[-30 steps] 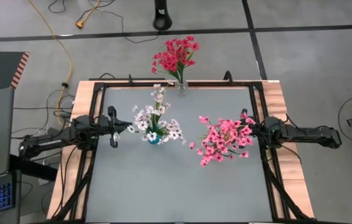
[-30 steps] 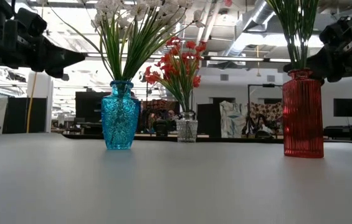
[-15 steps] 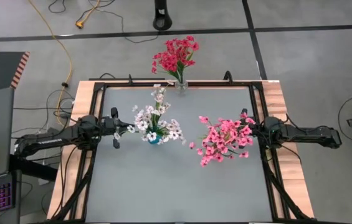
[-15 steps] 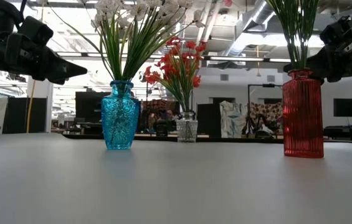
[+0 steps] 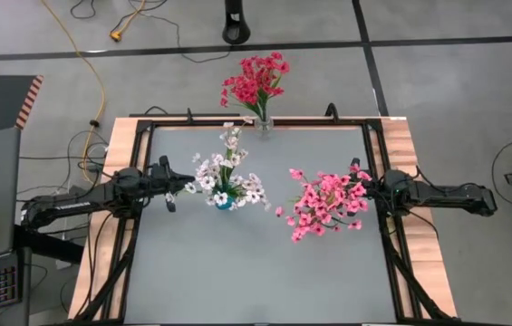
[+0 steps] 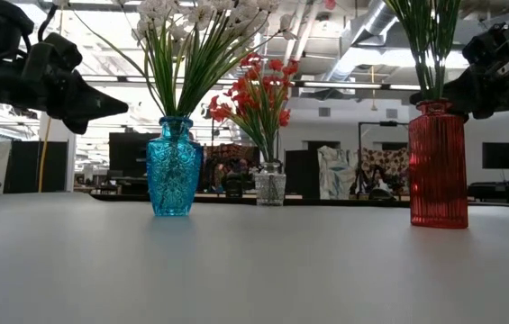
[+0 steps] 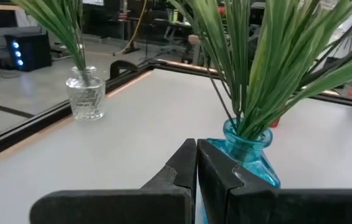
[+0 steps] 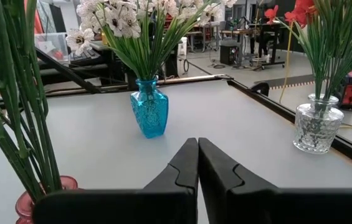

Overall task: Sort flowers into vase by color
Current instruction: Return to Home Position

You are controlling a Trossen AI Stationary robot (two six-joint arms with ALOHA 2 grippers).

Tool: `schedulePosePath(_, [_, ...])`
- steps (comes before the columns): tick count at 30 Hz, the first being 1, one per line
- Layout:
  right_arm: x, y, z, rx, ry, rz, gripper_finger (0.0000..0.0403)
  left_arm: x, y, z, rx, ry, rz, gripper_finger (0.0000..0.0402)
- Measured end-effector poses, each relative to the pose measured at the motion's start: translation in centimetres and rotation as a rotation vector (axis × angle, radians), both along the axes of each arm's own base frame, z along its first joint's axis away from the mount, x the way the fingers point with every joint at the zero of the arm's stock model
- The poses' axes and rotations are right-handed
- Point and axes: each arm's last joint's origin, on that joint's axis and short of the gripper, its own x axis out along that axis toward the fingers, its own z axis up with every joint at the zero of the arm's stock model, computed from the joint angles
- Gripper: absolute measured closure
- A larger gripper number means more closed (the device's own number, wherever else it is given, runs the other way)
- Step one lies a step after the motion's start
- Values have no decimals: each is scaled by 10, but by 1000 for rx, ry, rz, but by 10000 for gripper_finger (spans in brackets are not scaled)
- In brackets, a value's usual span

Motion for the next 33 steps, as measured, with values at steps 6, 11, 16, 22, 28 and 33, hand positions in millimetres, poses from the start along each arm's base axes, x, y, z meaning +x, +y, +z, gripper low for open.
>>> schedulePosePath(6, [0, 0, 0, 0, 0, 0, 365, 0, 0, 0, -2, -4, 0, 401])
schedulePosePath(11, [0, 0, 0, 0, 0, 0, 364, -3, -2, 5, 9, -58, -9, 401])
schedulePosePath(16, [0, 0, 0, 0, 0, -1, 364, -8, -4, 12, 30, -147, -15, 401])
schedulePosePath(22, [0, 0, 0, 0, 0, -1, 364, -7, -3, 11, 27, -134, -10, 401])
schedulePosePath(28, [0, 0, 0, 1, 0, -1, 364, -7, -3, 11, 27, -132, -10, 401])
schedulePosePath(33, [0, 0, 0, 1, 0, -1, 364, -7, -3, 11, 27, -132, -11, 401])
